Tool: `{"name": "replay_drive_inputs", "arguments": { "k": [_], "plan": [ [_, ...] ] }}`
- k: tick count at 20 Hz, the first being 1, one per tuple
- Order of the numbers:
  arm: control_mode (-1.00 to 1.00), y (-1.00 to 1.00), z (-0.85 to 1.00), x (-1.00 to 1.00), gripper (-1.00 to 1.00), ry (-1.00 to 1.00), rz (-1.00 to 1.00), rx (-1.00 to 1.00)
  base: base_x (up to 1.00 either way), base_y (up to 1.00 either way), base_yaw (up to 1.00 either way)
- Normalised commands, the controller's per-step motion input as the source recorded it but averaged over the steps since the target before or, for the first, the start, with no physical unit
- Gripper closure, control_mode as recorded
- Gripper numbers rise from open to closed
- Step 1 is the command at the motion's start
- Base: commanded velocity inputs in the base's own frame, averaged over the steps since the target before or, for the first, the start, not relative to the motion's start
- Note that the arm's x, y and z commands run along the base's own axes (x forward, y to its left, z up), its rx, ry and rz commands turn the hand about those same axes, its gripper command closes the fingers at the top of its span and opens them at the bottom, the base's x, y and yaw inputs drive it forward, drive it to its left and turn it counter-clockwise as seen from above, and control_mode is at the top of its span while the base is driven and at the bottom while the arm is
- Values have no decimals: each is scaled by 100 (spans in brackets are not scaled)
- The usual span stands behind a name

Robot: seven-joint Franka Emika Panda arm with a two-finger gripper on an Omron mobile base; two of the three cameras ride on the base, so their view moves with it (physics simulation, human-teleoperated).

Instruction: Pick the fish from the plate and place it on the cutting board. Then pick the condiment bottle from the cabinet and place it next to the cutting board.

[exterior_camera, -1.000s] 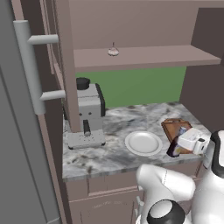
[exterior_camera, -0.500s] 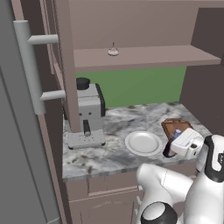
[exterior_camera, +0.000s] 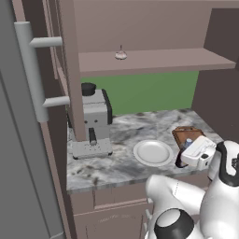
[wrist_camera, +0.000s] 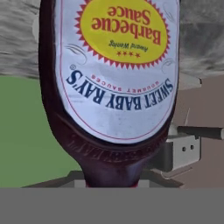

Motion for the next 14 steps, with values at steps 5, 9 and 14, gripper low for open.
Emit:
{"name": "replay_drive_inputs", "arguments": {
  "k": [5,9,14],
  "plan": [
    [-100,0,-26,9,100,0,-1,-1,0,0,0],
    [-100,2,-31,10,100,0,0,0,0,0,0],
    [-100,2,-25,13,100,0,0,0,0,0,0]
  ]
}}
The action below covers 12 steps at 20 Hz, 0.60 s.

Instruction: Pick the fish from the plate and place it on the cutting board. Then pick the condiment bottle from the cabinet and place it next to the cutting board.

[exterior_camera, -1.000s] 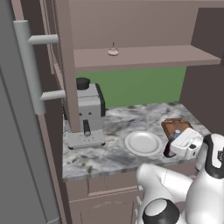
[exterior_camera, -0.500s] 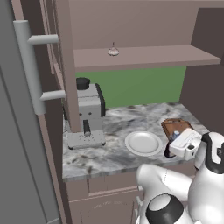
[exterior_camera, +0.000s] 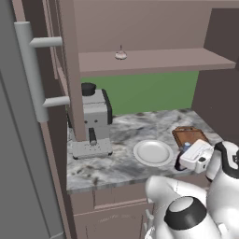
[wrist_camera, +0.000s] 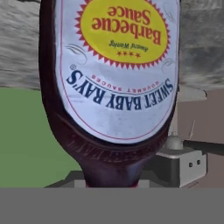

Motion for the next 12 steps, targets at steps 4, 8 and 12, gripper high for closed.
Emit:
{"name": "replay_drive_inputs", "arguments": {
  "k": [4,8,12],
  "plan": [
    [-100,7,-18,21,100,0,0,0,0,0,0],
    [-100,9,-16,24,100,0,0,1,0,0,0],
    [-100,5,-20,23,100,0,0,0,0,0,0]
  ]
}}
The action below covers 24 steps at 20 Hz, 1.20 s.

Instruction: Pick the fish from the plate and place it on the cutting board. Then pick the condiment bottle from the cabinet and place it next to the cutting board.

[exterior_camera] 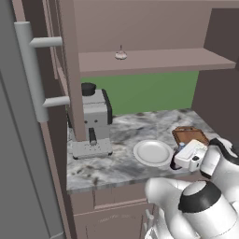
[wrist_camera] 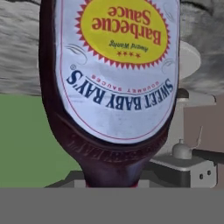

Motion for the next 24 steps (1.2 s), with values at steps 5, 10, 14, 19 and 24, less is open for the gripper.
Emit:
{"name": "replay_drive_inputs", "arguments": {
  "k": [5,10,14,19,24],
  "plan": [
    [-100,0,-23,22,100,0,0,0,0,0,0],
    [-100,0,-22,21,100,0,0,0,0,0,0],
    [-100,0,-32,15,100,0,0,-1,0,0,0],
    [-100,14,-36,-8,-100,-7,0,-3,0,0,0],
    [-100,31,-18,-36,-100,-16,0,-5,0,0,0]
  ]
}}
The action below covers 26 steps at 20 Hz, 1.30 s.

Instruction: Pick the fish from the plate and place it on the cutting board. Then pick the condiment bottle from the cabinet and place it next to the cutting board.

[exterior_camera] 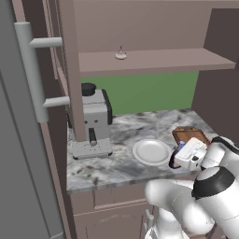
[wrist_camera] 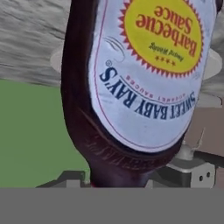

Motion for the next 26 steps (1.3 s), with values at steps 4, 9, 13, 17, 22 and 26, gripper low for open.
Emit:
{"name": "replay_drive_inputs", "arguments": {
  "k": [4,9,13,17,22,26],
  "plan": [
    [-100,36,-2,-35,-100,-12,0,-6,0,0,0],
    [-100,43,0,-13,-100,-2,0,-7,0,0,0],
    [-100,20,20,0,-100,0,-1,-8,0,0,0],
    [-100,1,38,0,-100,0,-3,-4,0,0,0],
    [-100,0,34,0,-100,-1,-6,-5,0,0,0],
    [-100,0,39,-11,-100,-8,-5,-4,0,0,0]
  ]
}}
